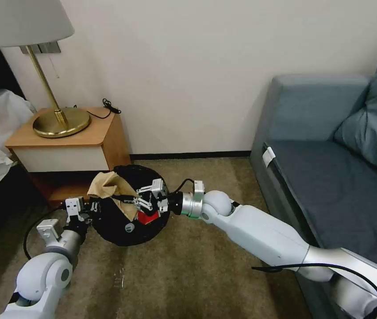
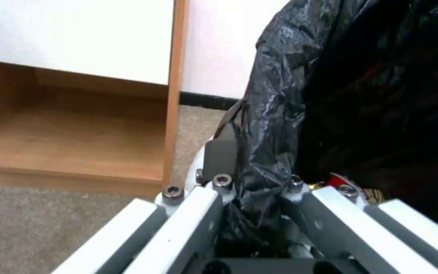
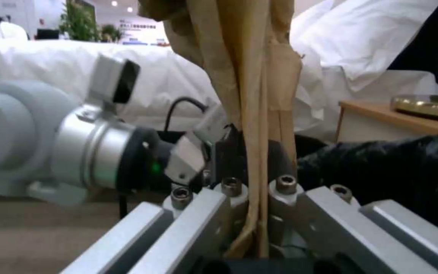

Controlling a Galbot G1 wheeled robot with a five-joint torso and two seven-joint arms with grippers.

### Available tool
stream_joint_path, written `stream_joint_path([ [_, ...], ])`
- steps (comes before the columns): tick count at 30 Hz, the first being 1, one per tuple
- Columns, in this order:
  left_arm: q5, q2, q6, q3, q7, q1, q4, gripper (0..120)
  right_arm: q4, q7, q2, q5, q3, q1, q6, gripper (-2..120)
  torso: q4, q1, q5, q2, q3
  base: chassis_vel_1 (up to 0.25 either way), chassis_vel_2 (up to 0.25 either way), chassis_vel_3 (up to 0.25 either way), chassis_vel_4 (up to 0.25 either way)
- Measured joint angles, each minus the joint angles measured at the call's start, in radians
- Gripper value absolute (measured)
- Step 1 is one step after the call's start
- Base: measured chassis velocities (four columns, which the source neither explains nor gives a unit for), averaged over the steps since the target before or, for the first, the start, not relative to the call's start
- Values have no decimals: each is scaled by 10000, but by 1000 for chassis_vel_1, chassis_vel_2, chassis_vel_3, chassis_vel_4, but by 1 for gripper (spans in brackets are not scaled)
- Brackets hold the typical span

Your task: Pick up the trash bin, then pick up the garbage on the floor and place it into the trash bin.

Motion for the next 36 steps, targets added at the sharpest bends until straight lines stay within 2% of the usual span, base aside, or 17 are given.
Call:
stream_joint_path([
  [5,-7,-29,7,-15,13,133,-177,1,-378,61,100,-315,-111,28,261,0,0,0,0,0,0,0,0,0,0],
  [7,-53,-19,19,-34,11,139,-201,1,-451,127,118,-413,-138,21,380,9,0,0,0,0,0,0,0,0,0],
  [10,-66,-13,22,-39,10,140,-206,1,-486,131,126,-438,-152,21,432,13,0,0,1,0,0,0,0,0,0],
  [12,-109,4,60,-44,-6,133,-226,1,-546,39,134,-573,-163,67,461,25,1,0,0,0,0,0,0,0,0],
  [13,-109,4,60,-44,-6,133,-226,1,-546,39,134,-573,-163,67,461,25,1,0,0,0,0,0,0,0,0],
  [15,-205,14,88,-44,-25,115,-238,1,-573,-12,98,-626,-162,138,393,37,0,0,1,0,0,0,0,0,0],
  [17,-214,17,91,-44,-28,111,-238,1,-590,-21,95,-632,-163,151,394,39,0,0,0,0,0,0,0,0,0],
  [19,-266,46,116,-54,-53,86,-239,1,-707,-105,52,-680,-168,240,443,52,0,0,1,0,0,0,0,0,0],
  [21,-276,51,123,-54,-55,78,-239,1,-721,-107,32,-685,-179,260,454,56,1,0,1,0,0,0,0,0,0],
  [22,-292,57,135,-54,-61,57,-239,1,-735,-110,-3,-689,-208,290,472,64,0,0,1,0,0,0,0,0,0],
  [23,-292,57,135,-54,-61,57,-239,1,-735,-110,-3,-689,-208,290,472,64,0,0,1,0,0,0,0,0,0],
  [25,-310,58,147,-49,-74,32,-239,1,-803,-103,-10,-705,-219,321,546,74,0,0,1,0,0,0,0,0,0],
  [29,-333,56,180,-31,-85,23,-233,1,-850,-101,-9,-719,-198,360,615,84,1,0,1,0,0,0,0,0,0],
  [31,-390,61,267,-25,-133,8,-191,1,-780,-123,-69,-697,196,384,698,96,3,0,3,0,1,0,0,0,0],
  [36,-637,123,356,-50,-288,-57,-10,1,-95,-344,-597,-437,1204,532,691,99,2,0,2,0,0,0,0,0,0],
])
